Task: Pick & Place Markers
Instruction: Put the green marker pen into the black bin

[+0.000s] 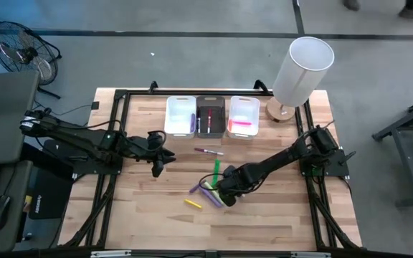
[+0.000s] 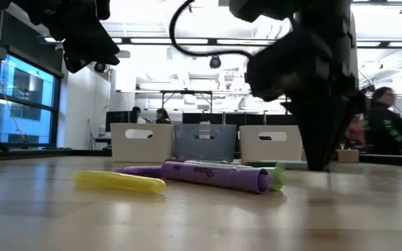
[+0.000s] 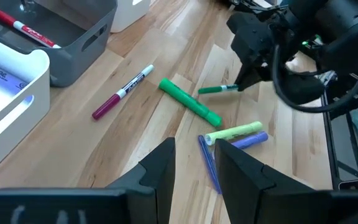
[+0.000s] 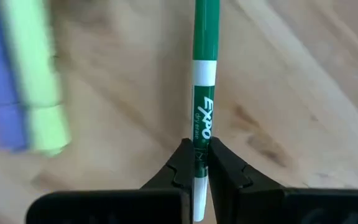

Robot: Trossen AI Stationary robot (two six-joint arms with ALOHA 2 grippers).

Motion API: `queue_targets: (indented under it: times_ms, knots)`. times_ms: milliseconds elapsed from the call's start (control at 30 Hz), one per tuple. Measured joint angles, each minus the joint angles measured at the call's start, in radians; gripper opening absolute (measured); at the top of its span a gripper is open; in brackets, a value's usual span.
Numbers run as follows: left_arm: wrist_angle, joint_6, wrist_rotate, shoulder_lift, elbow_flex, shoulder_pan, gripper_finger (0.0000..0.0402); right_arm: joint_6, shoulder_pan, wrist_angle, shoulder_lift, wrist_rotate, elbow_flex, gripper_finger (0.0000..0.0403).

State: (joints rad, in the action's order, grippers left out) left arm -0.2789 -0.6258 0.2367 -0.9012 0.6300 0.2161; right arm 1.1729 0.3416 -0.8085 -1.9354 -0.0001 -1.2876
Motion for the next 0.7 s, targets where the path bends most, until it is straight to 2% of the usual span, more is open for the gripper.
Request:
queue_targets:
  times_ms: [233,500,600,700]
  knots:
    - [0.073,0.008,-0.003,0.000,0.000,0.000,0.0111,-0.037,0.001,-0.012,0.105,0.043,-0.002,0.0015]
    - [0.220,0.106,0.004,0.000,0.000,0.000,0.0111,-0.103,-0.010,-0.013,0.299,0.323,-0.004,0.0015]
    - [0.281,0.156,0.009,0.000,0.000,-0.001,0.0111,-0.185,-0.023,0.016,0.368,0.434,-0.005,0.0015]
    - [0.359,0.198,0.024,0.000,0.000,-0.001,0.0111,-0.323,-0.042,0.074,0.421,0.492,-0.005,0.0015]
